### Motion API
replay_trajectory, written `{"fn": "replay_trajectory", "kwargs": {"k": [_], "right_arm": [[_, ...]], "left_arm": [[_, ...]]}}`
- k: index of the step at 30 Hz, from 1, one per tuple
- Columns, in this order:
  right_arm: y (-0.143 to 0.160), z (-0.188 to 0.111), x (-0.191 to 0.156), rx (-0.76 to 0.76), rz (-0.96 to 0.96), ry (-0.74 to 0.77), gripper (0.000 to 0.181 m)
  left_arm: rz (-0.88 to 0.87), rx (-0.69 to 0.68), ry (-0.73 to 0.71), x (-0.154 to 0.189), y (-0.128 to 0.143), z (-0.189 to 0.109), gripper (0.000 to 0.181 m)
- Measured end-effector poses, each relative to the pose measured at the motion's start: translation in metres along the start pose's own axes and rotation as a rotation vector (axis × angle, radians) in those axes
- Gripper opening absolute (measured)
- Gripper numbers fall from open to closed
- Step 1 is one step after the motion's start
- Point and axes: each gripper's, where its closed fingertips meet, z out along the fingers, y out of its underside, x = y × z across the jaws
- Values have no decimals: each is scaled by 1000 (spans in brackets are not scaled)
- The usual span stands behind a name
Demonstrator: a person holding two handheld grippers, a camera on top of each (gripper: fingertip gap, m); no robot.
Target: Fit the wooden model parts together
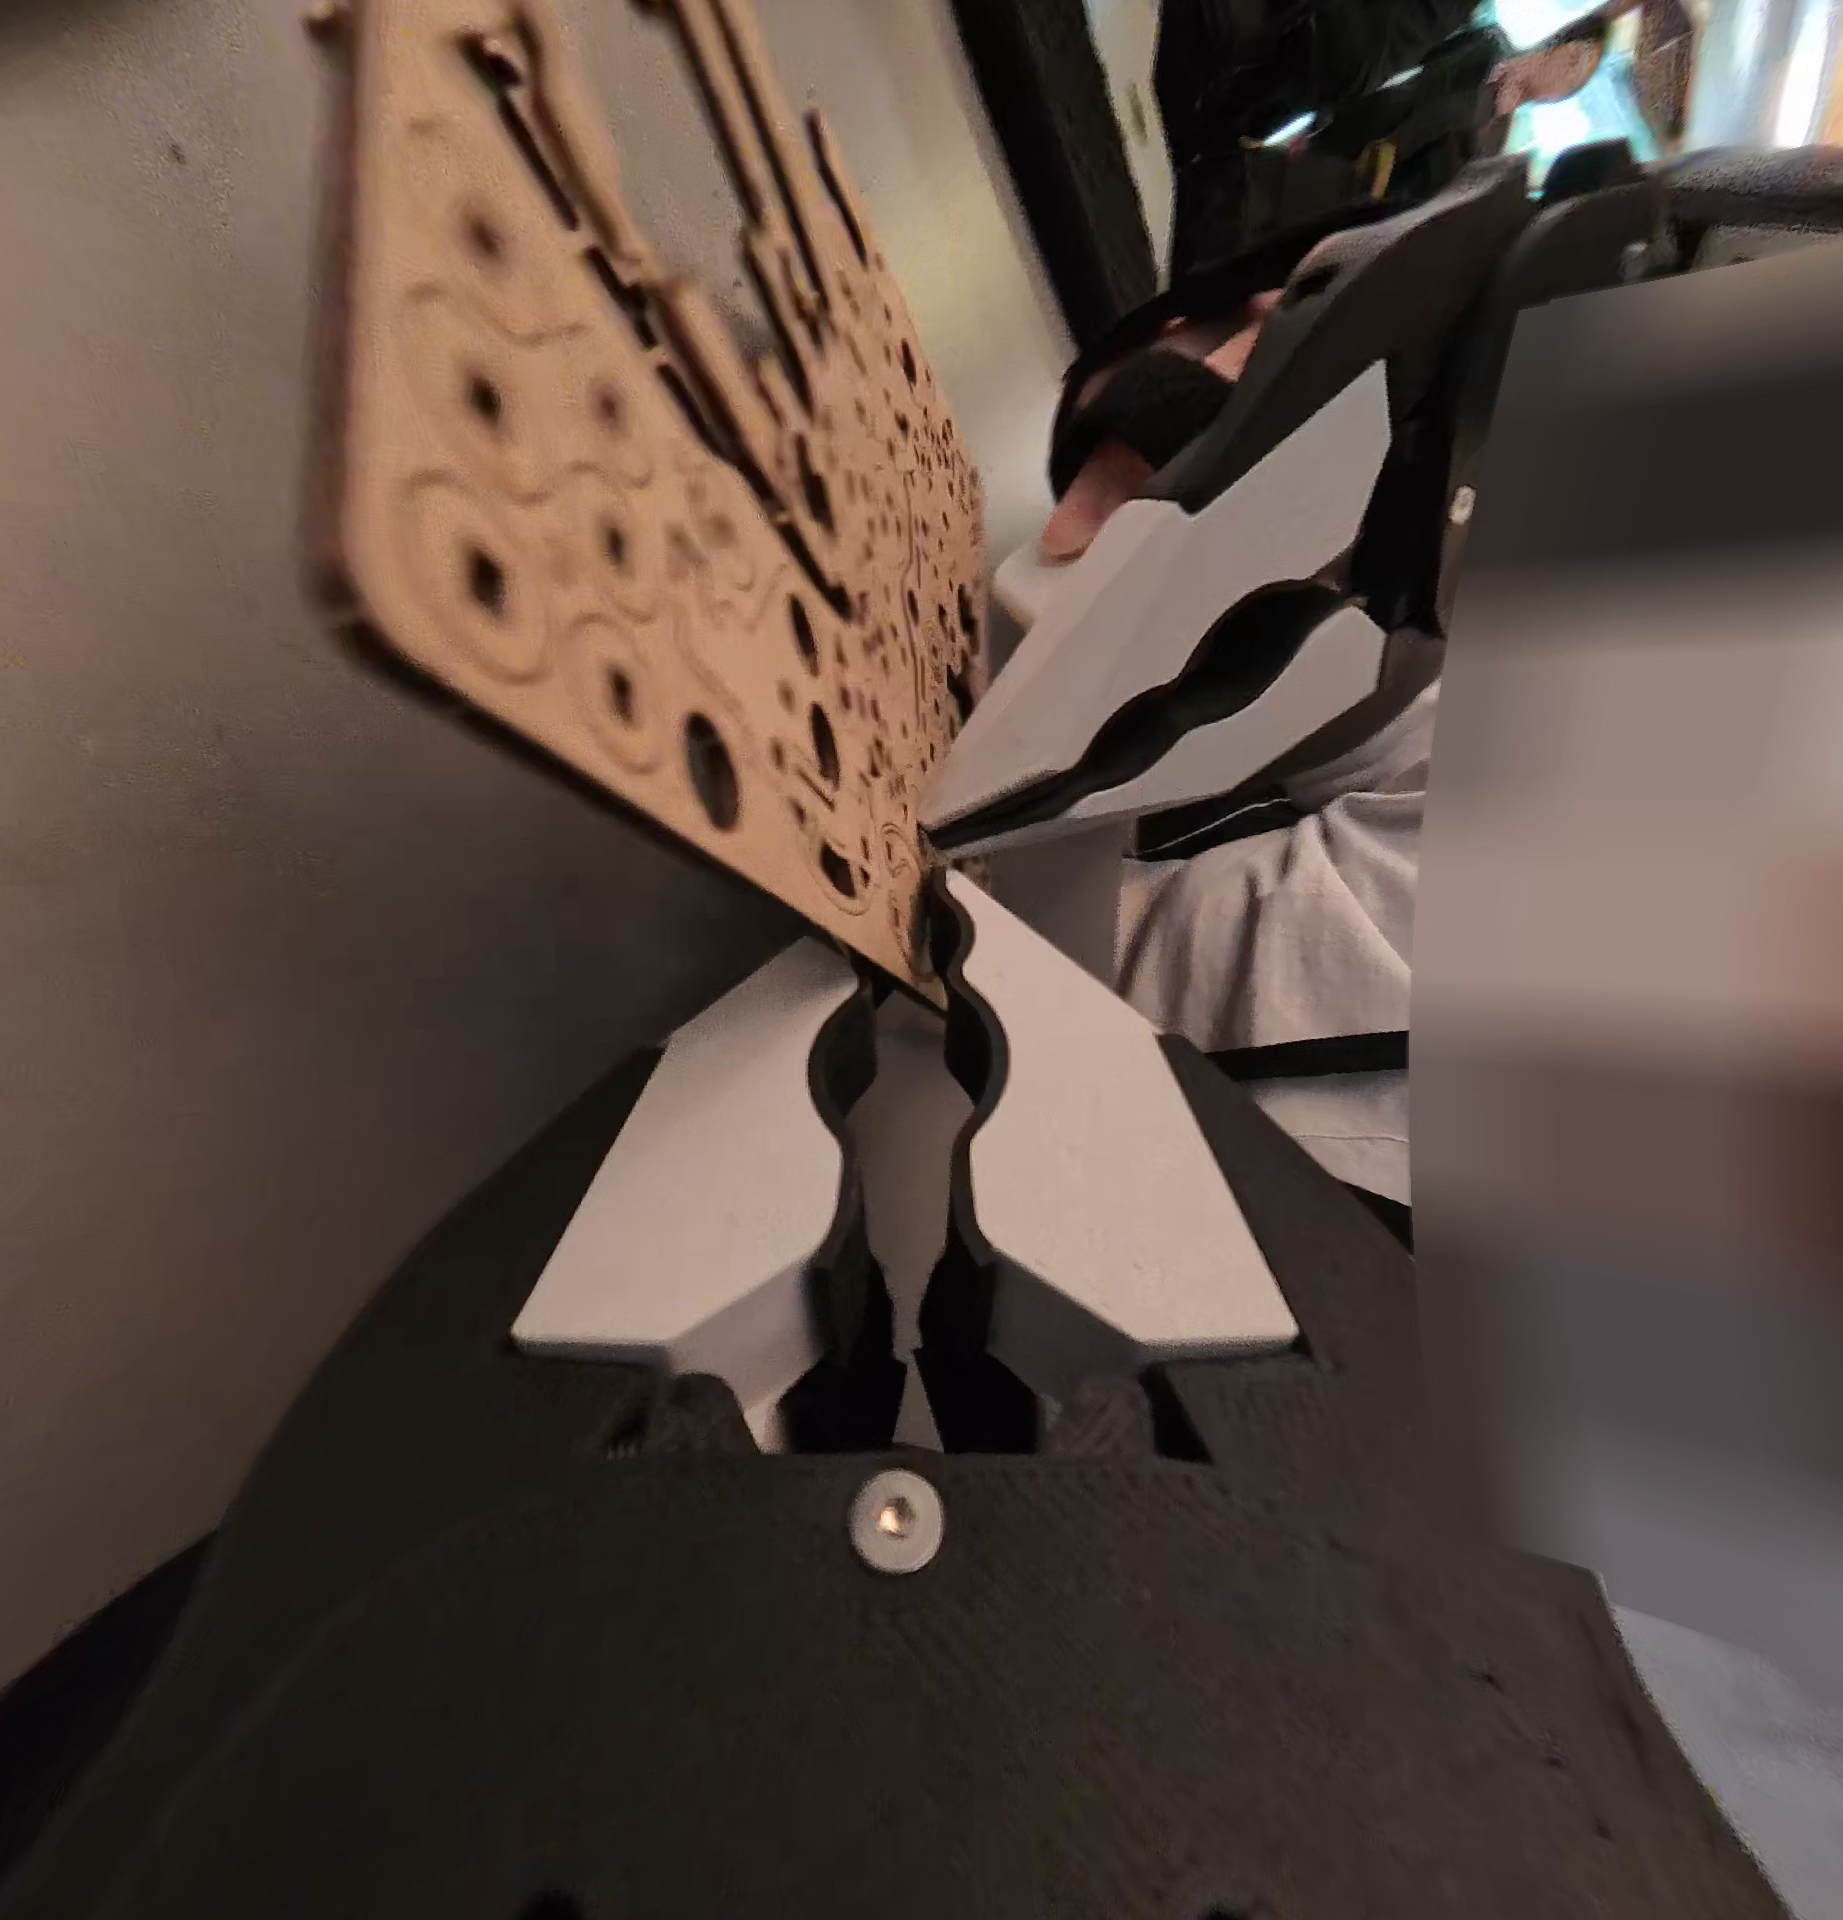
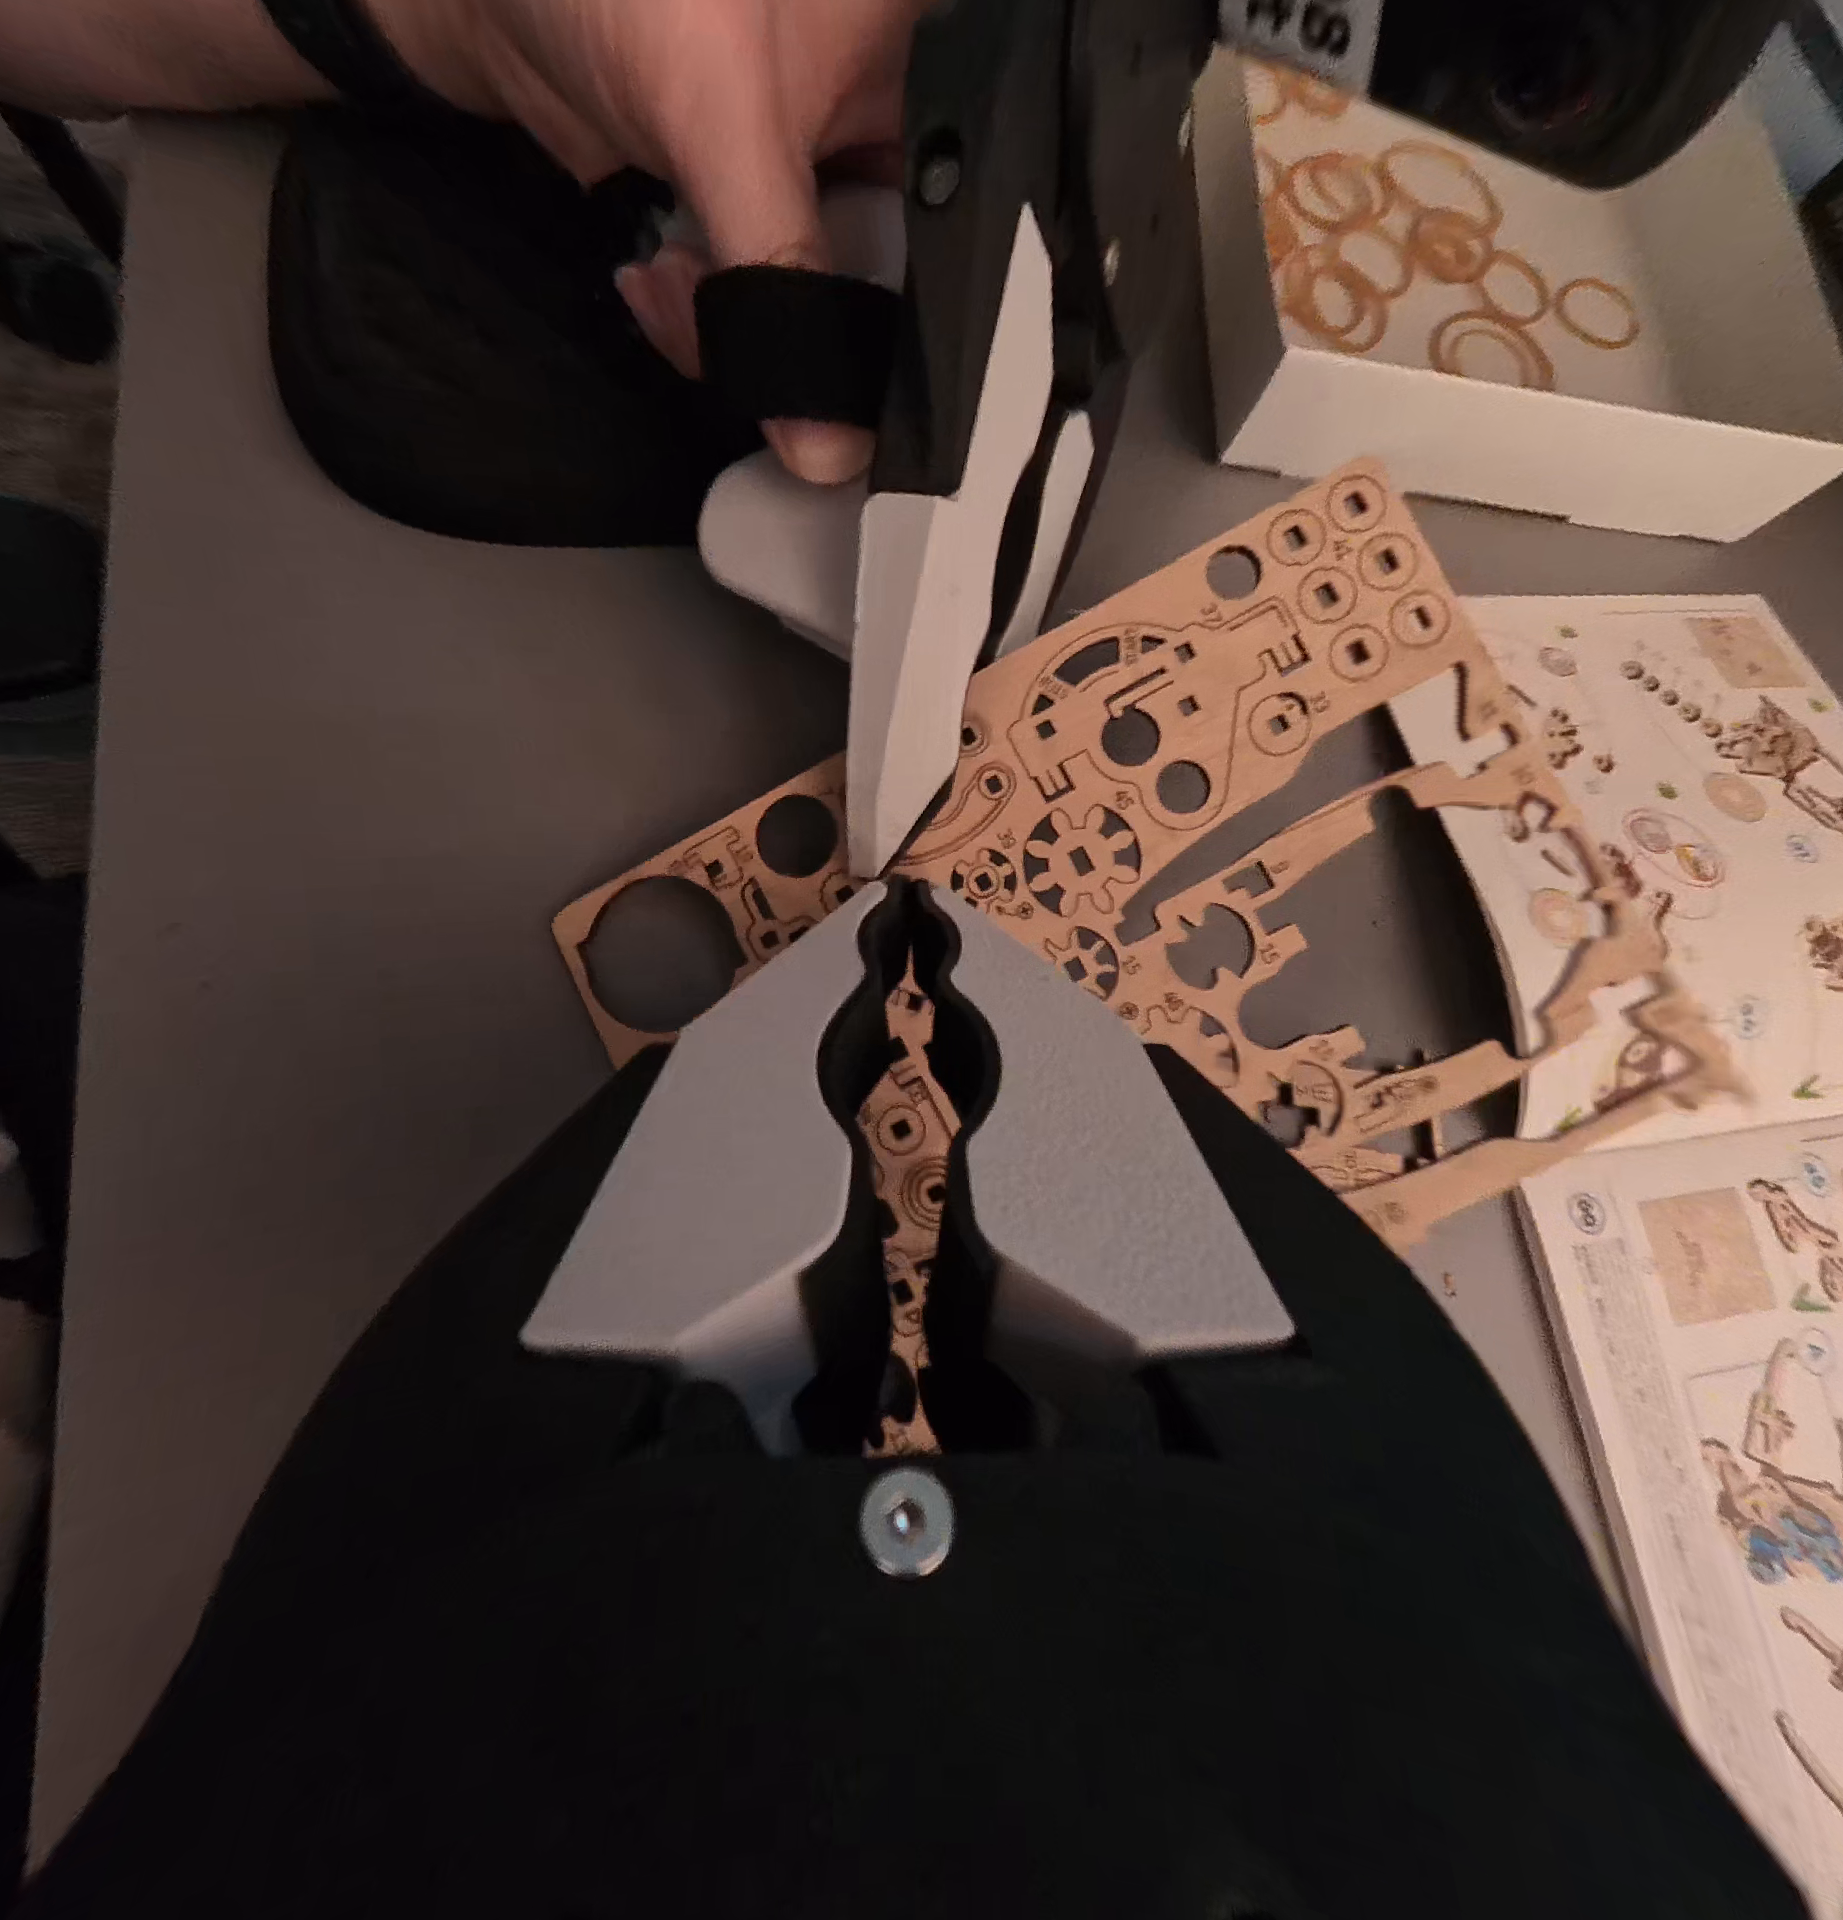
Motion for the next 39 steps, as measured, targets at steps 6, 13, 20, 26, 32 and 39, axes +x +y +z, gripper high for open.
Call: {"fn": "replay_trajectory", "kwargs": {"k": [6,13,20,26,32,39], "right_arm": [[-24,-36,3,249,93,1,0],[-9,-18,-15,154,-150,156,0],[0,-6,-20,100,-122,119,0],[3,-4,-21,71,-222,185,0],[6,-2,-22,50,-271,211,0],[9,0,-22,21,-309,220,0]], "left_arm": [[1,-85,27,8,14,6,5],[-27,-121,38,9,19,10,7],[-35,-123,38,8,20,10,6],[-38,-124,34,6,20,11,5],[-22,-126,23,5,21,11,5],[-20,-136,7,3,22,12,5]]}}
